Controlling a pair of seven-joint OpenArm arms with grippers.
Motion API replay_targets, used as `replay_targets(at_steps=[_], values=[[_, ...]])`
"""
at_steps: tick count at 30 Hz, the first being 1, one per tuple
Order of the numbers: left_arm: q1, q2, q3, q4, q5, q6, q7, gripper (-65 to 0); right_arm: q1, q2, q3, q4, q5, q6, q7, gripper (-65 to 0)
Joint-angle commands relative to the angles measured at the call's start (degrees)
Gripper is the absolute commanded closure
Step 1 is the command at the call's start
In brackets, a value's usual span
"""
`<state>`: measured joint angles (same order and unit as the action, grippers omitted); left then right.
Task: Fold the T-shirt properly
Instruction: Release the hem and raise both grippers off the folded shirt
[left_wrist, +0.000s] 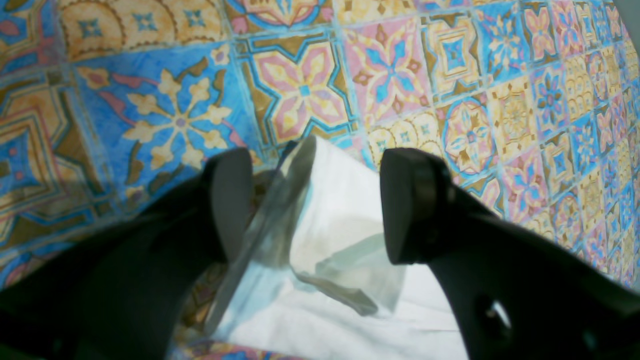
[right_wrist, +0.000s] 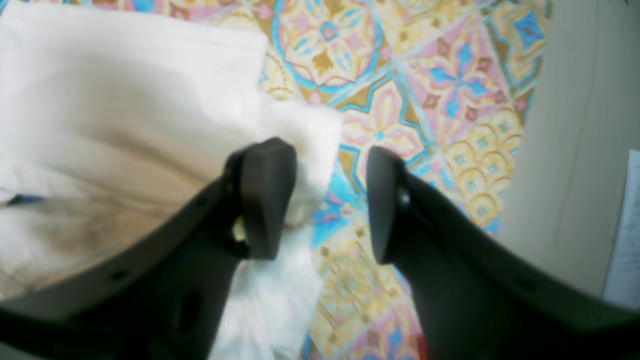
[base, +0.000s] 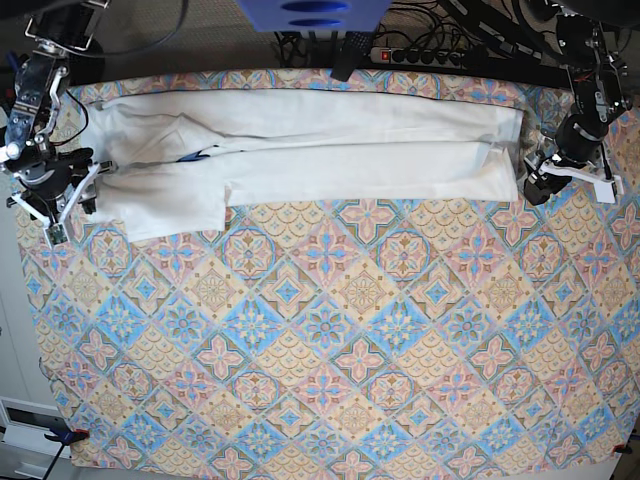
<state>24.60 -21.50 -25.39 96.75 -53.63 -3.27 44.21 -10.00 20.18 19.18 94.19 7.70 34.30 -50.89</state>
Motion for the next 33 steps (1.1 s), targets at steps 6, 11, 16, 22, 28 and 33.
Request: replay_targets(at_steps=[6, 11, 16, 22, 28, 33], values=[[0.1, -0.7, 0.3, 0.9, -0.4, -0.6, -0.6, -40.2, 12.3, 0.9, -9.8, -11.9, 1.0, 0.1, 2.2, -26.3], [0.4, -0.8, 0.3, 0.9, -0.4, -0.6, -0.6, -40.2, 16.9, 0.9, -11.0, -22.3, 1.0, 0.1, 5.2, -26.3], [0.4, -0.9, 0.3, 0.9, -0.4, -0.6, -0.6, -40.2, 18.7, 0.9, -11.0, -30.8, 1.0, 0.1, 8.7, -26.3], [0.1, -0.9, 0.3, 0.9, -0.4, -0.6, -0.6, -40.2, 19.7, 0.9, -11.0, -37.5, 1.0, 0.1, 12.0, -26.4], [0.0, -0.9, 1.4, 0.9, -0.4, -0.6, -0.6, -40.2, 20.6, 0.9, -11.0, -39.1, 1.0, 0.1, 13.0, -26.4], [-0.1, -0.9, 1.9, 0.9, -0.4, -0.6, -0.6, -40.2, 20.3, 0.9, -11.0, -39.1, 1.0, 0.1, 13.0, -26.3]])
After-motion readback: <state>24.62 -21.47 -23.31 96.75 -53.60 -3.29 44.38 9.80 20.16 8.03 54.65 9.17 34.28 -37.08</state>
